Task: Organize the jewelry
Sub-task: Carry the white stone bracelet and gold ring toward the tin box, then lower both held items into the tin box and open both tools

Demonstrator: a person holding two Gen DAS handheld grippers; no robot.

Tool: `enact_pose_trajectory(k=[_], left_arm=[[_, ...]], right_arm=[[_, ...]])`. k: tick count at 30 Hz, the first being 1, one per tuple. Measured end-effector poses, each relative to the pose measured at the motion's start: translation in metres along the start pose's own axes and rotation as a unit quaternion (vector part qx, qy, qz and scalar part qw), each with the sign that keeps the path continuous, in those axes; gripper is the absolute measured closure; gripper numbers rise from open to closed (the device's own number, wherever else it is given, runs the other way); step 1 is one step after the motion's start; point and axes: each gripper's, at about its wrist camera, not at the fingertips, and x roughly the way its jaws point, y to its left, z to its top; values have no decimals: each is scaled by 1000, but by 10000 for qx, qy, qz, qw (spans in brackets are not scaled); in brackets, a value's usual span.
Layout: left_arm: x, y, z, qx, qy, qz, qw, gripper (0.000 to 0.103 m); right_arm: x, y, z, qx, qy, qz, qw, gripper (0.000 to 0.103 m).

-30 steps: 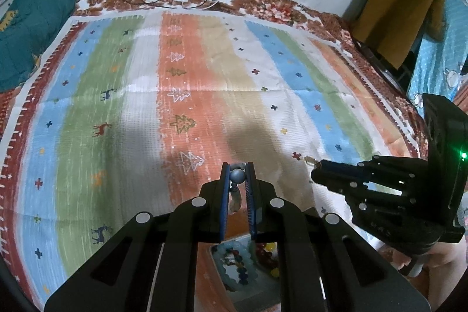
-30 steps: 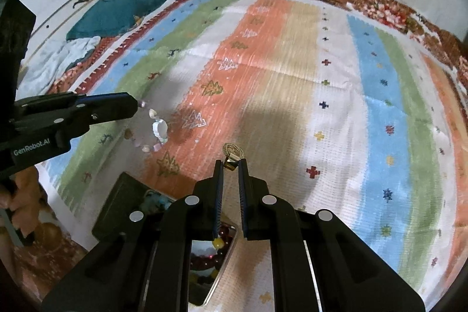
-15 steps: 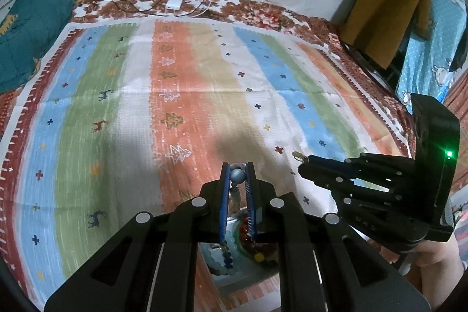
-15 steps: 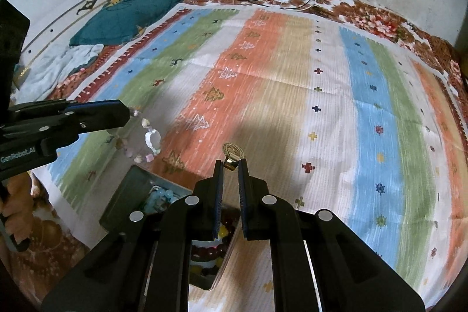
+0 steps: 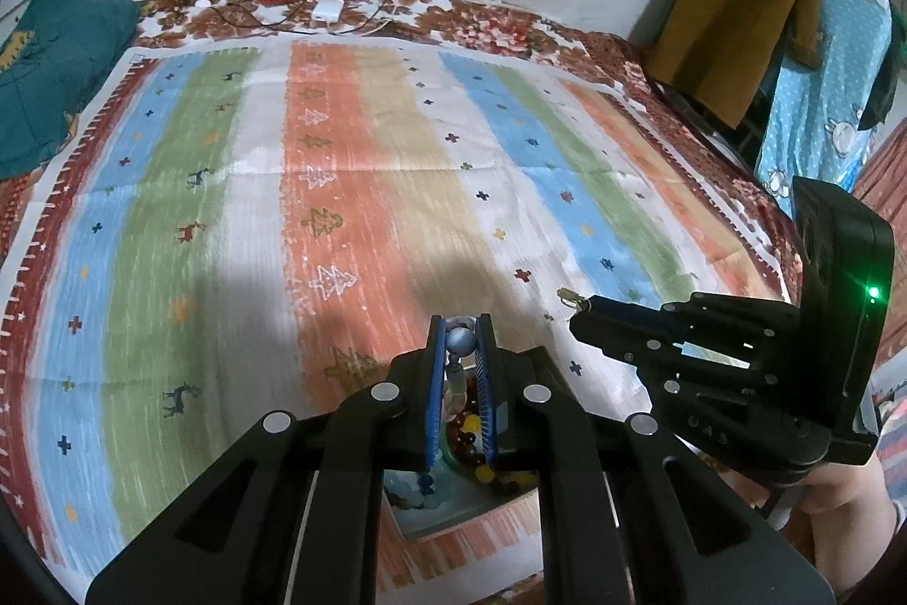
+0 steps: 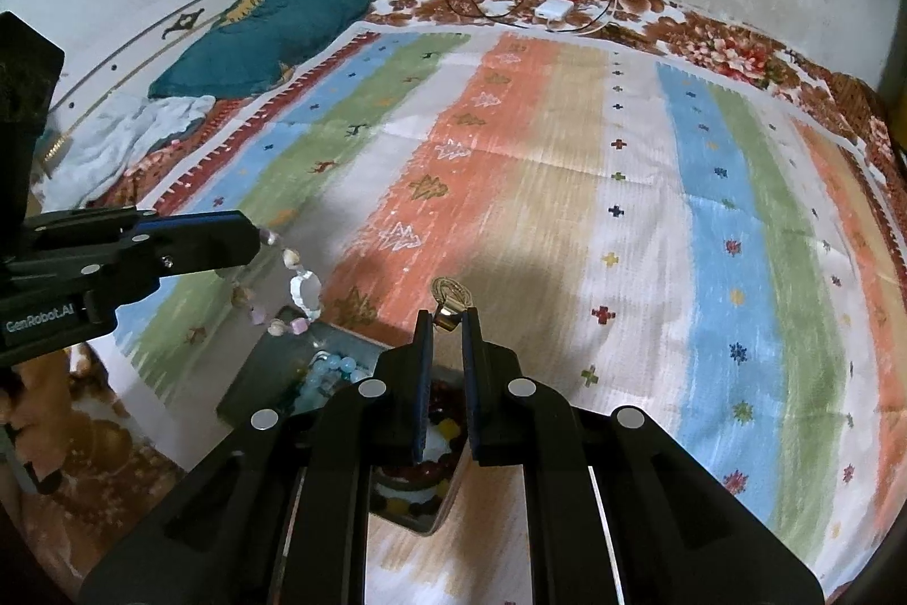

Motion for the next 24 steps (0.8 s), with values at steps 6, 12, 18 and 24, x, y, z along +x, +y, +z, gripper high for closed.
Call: enact_pose_trajectory(k=[6,12,18,24], left_arm=[[-1,-2,-4,-12,8,-1,10000,93],[-3,-5,-18,-22,57,13,10000,93],[-4,-5,-23,-24,93,1,10000,93],[1,-3,-29,-55,203,16,9998,93]], right_arm=[[-5,4,-8,-1,-7,63,10000,92],[-6,6,-15,17,39,149,9999,92],[-4,7,-20,78,135,222,9996,92],[0,11,-24,55,280,298,9991,92]])
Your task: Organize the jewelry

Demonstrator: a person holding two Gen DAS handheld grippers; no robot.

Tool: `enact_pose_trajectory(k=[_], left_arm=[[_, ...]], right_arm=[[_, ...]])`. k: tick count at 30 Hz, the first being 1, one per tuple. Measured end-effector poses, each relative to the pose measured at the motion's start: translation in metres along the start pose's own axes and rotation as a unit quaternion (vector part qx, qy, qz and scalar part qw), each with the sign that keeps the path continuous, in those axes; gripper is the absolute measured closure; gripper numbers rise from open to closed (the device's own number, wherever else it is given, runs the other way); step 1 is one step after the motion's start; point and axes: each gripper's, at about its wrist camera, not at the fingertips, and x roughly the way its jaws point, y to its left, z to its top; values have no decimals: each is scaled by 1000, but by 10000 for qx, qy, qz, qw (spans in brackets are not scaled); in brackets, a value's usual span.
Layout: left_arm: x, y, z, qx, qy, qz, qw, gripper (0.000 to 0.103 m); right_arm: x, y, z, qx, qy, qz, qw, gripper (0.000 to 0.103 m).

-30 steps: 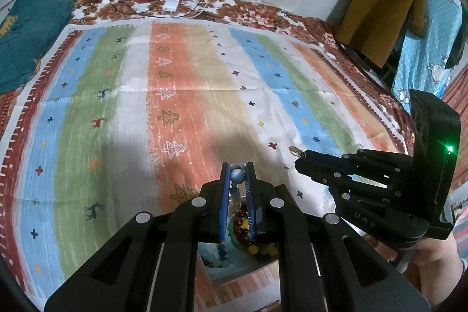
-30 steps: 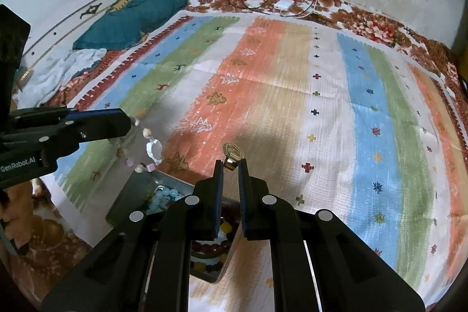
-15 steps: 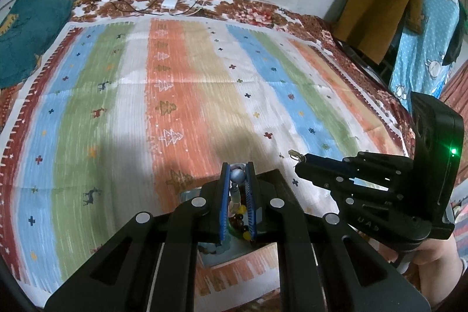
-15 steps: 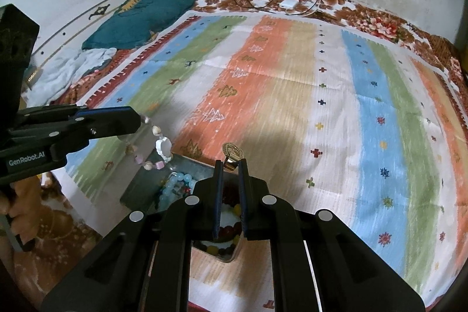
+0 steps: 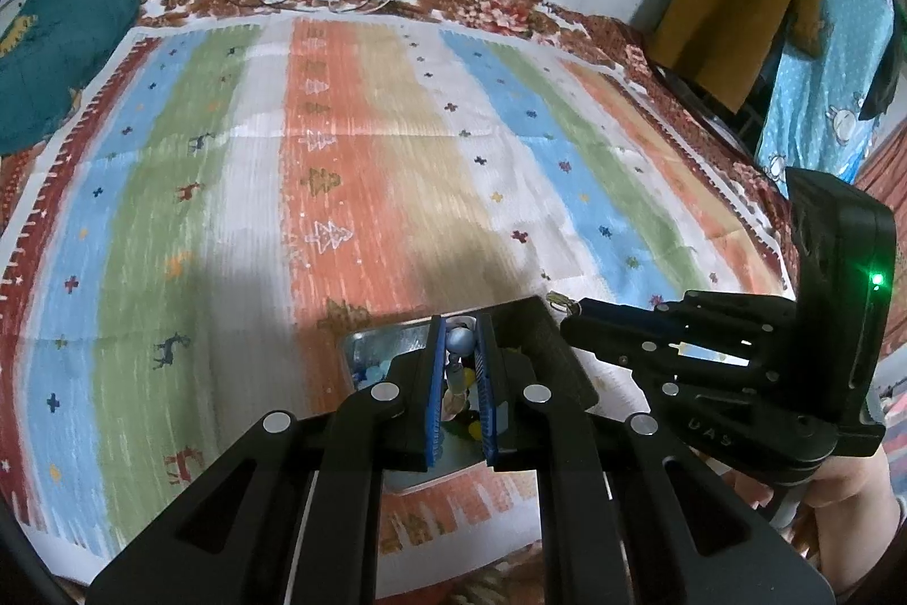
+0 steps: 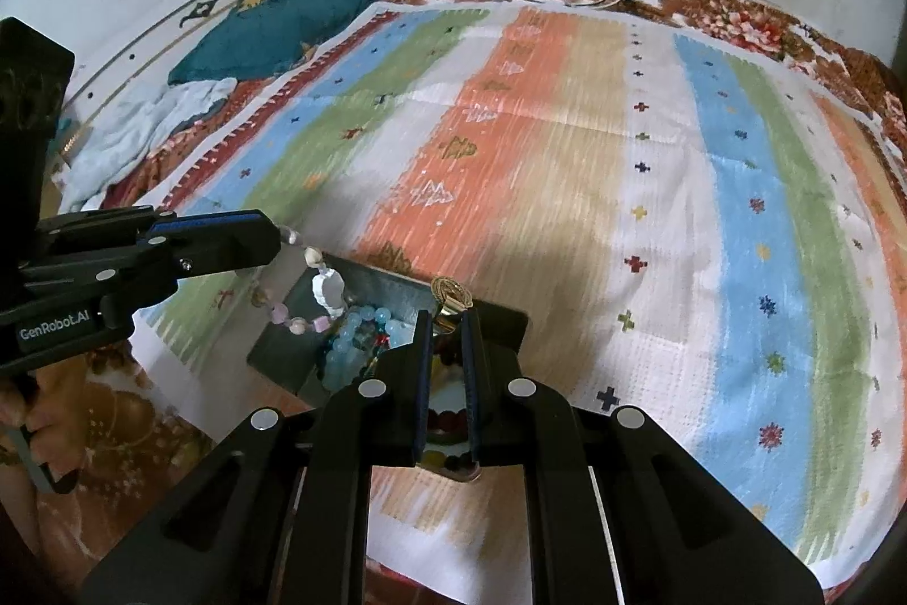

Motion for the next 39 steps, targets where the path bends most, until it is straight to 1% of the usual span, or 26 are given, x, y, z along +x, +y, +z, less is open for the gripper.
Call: enact_pose_trajectory(k=[2,4,5,6,7,8,9,10,12,14,18,23,25,29,30,33,39], left_arm=[[3,4,-2,-62,90,30,9999,92],[7,13,-1,-273,150,243,9992,74],[8,17,-1,-321,164,395,9986,64],[8,20,-1,-318,165,523,9980,59],[9,21,-1,-262,163,781,9965,56],[9,21,-1,-202,152,935,9953,47],[8,21,-2,-111,127,1077,9940,40],[8,19,-2,-44,117,1151,9933,38],[8,17,-4,41,126,1183,9929,30],[8,16,-5,66,141,1174,9930,25],[5,14,-8,174,133,1347,9906,19],[2,15,-15,138,135,1271,9917,14],[0,15,-18,142,135,1240,9921,12],[-3,12,-25,163,121,1168,9929,7],[-4,11,-27,169,123,1134,9933,6],[-7,9,-32,202,127,1054,9941,6],[-13,1,-44,313,58,983,9946,6]], right_arm=[[1,0,0,1,30,6,10000,92],[5,1,-1,-18,140,28,9999,91],[7,1,-2,-34,188,-24,9998,86],[8,1,-2,-65,201,-158,9997,68],[8,2,-3,-102,173,-274,9994,58],[7,2,-3,-148,119,-375,9991,53],[6,1,-3,-156,100,-403,9990,53],[5,0,-2,-142,90,-409,9990,52],[4,-4,-3,-65,70,-419,9991,45],[4,-6,-4,-40,71,-449,9990,43],[2,-8,-7,-29,38,-583,9983,34],[-3,-11,-10,79,-50,-642,9979,25],[-5,-12,-11,110,-78,-652,9978,24],[-9,-13,-15,120,-126,-647,9978,15],[-10,-13,-16,122,-140,-649,9977,15],[-13,-13,-20,114,-173,-639,9977,10],[-20,-11,-27,38,-245,-626,9977,7]])
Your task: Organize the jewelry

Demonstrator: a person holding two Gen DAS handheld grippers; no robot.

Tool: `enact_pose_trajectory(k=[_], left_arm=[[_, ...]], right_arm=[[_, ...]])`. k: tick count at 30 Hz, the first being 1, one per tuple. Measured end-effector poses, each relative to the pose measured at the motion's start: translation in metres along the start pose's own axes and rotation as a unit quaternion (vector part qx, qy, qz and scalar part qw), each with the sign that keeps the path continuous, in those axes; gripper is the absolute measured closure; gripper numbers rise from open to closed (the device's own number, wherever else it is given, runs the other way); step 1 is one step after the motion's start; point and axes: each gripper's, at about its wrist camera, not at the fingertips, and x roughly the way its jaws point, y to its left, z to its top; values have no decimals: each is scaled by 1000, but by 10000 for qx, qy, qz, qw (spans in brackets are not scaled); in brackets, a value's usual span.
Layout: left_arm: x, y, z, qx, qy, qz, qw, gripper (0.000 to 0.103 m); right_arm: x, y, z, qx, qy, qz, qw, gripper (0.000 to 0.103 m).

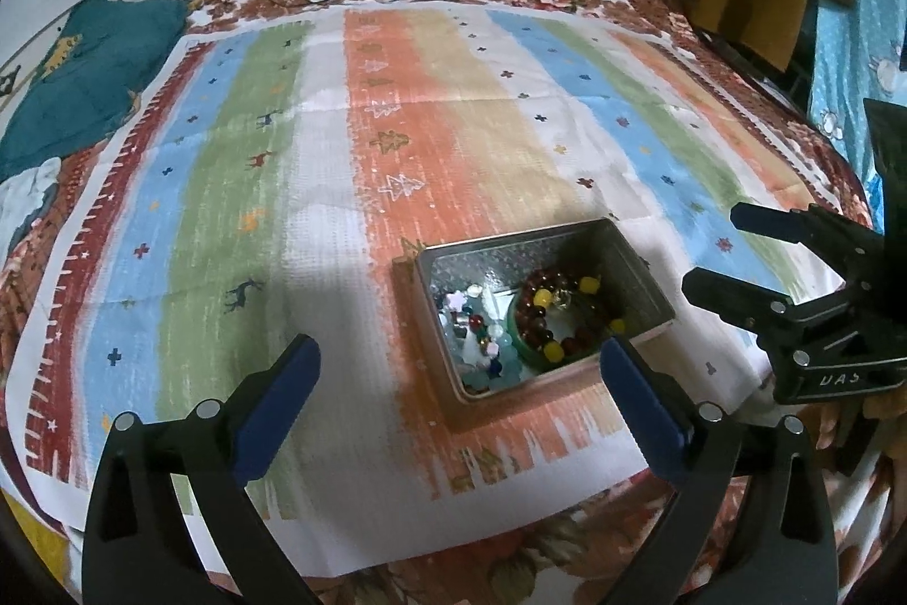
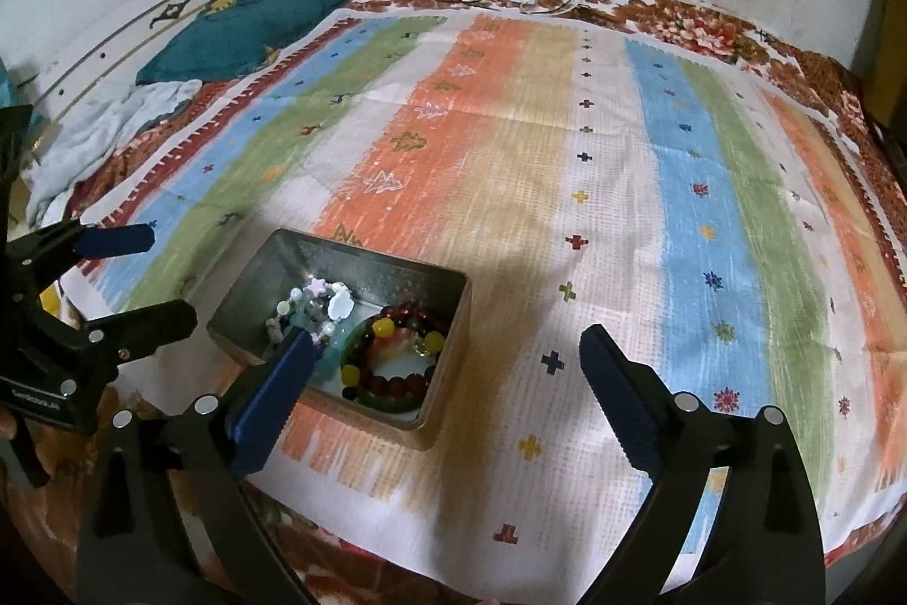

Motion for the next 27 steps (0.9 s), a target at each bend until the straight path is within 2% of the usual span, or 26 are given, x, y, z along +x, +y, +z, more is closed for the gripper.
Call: enact_pose_trajectory(k=[6,12,18,27], left_arm=[[-9,-8,-9,158,-206,139,9996,6],[-20,-14,-16,176,-440,60,9989,6],[-29,-15,-22,140,-735,241,9969,6],[-35,-16,-22,80,-976,255,9949,6]], right_arm=[[-12,3,-12,-72,-148,-49,9999,6],[-20,0,-22,167,-173,311,9992,6],[-31,1,-30,185,-417,196,9988,6],[-36,5,-33,62,-597,98,9981,6]])
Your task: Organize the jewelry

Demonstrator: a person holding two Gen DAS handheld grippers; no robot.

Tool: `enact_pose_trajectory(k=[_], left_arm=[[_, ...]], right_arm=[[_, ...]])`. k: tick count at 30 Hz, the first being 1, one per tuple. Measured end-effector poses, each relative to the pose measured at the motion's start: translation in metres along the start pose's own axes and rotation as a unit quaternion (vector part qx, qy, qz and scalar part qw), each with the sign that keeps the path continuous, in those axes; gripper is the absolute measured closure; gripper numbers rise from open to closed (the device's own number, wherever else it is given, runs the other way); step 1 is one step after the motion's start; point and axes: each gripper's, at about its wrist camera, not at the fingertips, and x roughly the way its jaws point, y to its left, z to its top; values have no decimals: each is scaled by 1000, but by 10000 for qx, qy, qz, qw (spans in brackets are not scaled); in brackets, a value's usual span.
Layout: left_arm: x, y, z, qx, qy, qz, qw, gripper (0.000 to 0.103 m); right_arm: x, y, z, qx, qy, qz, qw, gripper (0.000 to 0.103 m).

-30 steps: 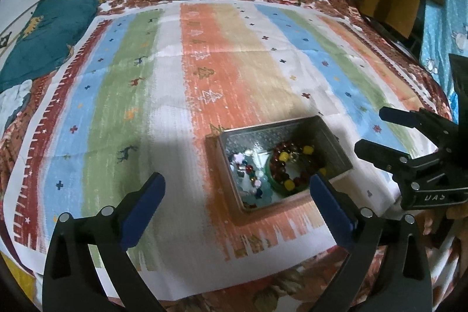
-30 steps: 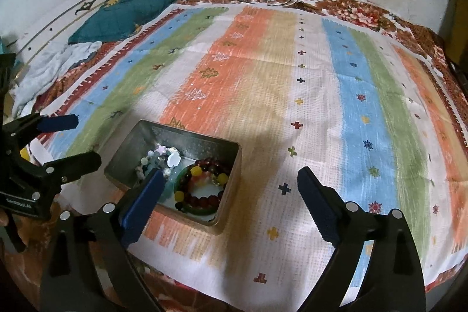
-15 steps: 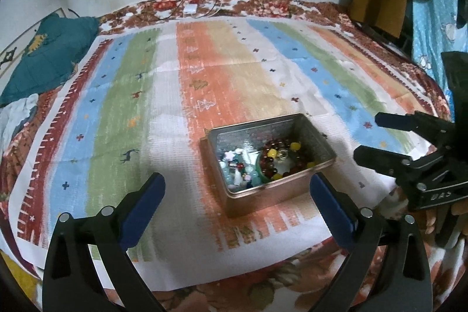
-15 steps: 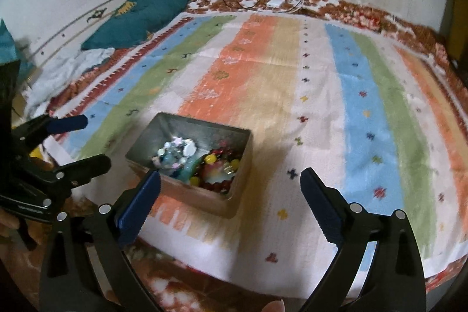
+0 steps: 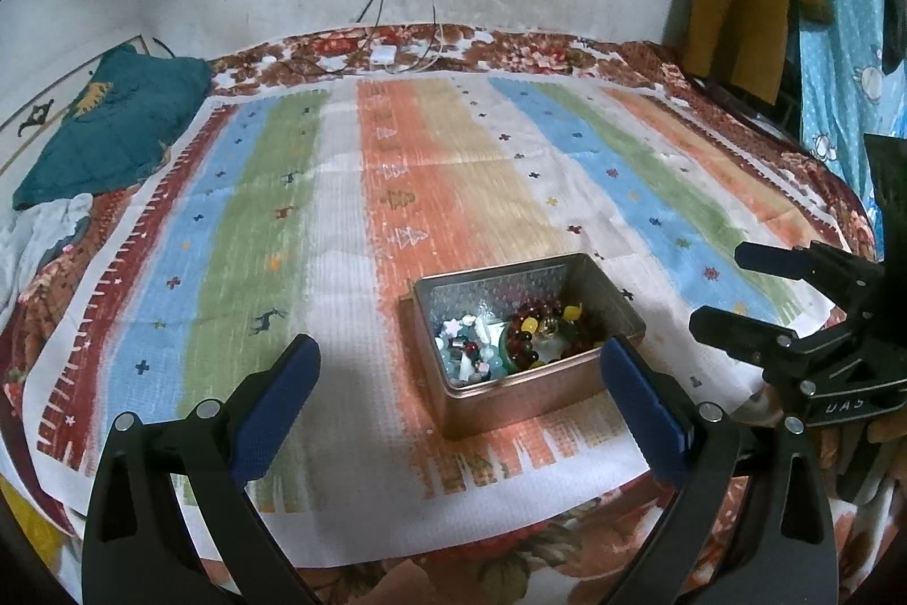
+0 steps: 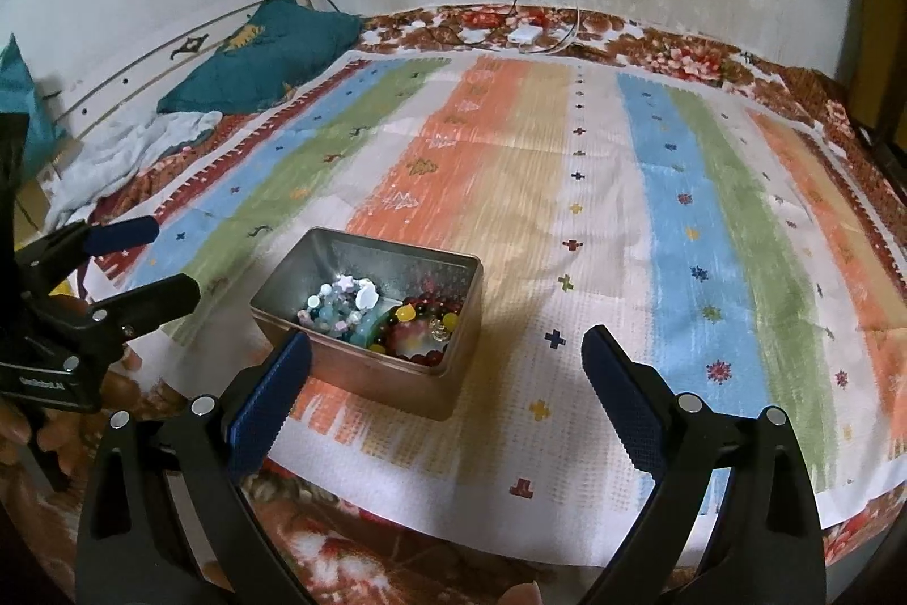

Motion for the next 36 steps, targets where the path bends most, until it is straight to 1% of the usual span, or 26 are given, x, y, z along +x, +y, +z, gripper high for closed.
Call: enact_pose_trajectory(k=[5,17,36], left_arm=[[0,-2,-1,45,-30,-5,10000,6],[2,-7,-2,154,16,37,9999,6],[0,-5,0,86,-31,15,10000,6]], right_arm=[[-1,-1,-1,-12,-13,-64,10000,6],[-1,-2,0,2,-12,-31,10000,6],[1,2,-1,-22,4,-40,10000,6]])
